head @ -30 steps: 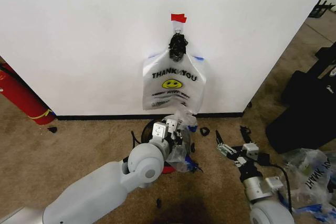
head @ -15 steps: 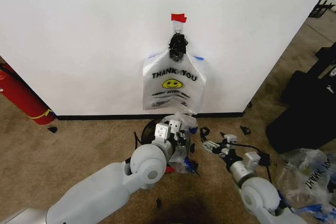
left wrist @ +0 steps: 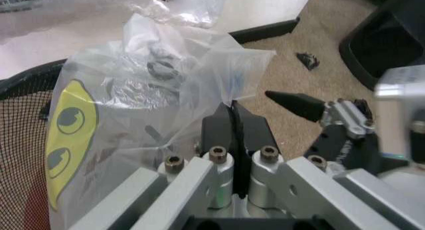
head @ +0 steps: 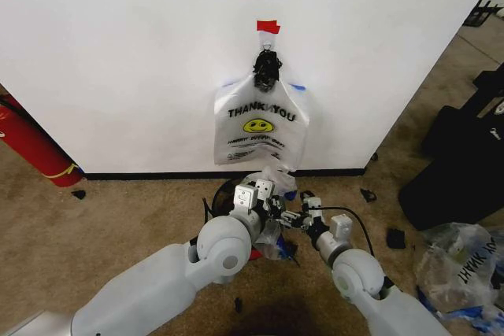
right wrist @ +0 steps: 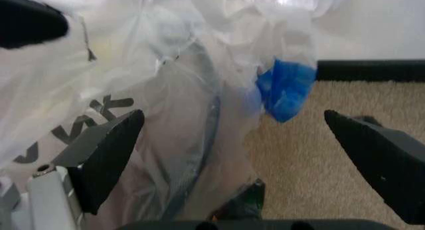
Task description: Pick up the garbage bag from the wall and place it over the trash bin.
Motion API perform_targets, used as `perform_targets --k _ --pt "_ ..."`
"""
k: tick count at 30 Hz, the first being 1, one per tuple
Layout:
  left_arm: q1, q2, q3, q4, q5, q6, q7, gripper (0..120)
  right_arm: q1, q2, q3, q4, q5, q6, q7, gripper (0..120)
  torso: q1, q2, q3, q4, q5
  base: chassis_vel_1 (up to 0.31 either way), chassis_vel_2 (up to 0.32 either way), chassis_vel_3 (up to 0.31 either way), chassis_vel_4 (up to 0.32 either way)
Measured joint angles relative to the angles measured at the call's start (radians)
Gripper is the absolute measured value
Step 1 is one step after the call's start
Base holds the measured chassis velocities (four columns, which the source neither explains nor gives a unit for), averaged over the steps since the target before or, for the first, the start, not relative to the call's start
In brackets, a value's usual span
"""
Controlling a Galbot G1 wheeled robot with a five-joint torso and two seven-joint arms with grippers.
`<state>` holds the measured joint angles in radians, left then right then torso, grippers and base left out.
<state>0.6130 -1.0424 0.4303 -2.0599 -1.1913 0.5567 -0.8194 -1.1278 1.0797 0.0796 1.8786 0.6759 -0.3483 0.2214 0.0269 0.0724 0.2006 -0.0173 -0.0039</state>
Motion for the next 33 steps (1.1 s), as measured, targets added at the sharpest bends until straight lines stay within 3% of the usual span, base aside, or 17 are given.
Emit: perform_targets --k 6,15,33 --pt "-0.001 -0.004 0.001 0.000 -0.004 0.000 0.000 0 0.033 0.011 -0.022 -0.014 0.044 -0.049 0.044 96 0.000 0.000 0.000 0.0000 0.0000 0.000 0.000 0.000 0.000" --pt "-0.002 -0.002 -0.001 0.004 -0.008 0.000 0.000 0 0.066 0.029 -0.048 -0.031 0.111 -0.119 0.092 61 0.000 0.000 0.000 0.0001 0.0000 0.000 0.000 0.000 0.000" --pt "-0.003 0.008 -0.008 0.005 -0.008 0.000 0.001 0 0.079 0.038 -0.057 -0.034 0.168 -0.141 0.138 0 0.000 0.000 0.000 0.0000 0.0000 0.000 0.000 0.000 0.000"
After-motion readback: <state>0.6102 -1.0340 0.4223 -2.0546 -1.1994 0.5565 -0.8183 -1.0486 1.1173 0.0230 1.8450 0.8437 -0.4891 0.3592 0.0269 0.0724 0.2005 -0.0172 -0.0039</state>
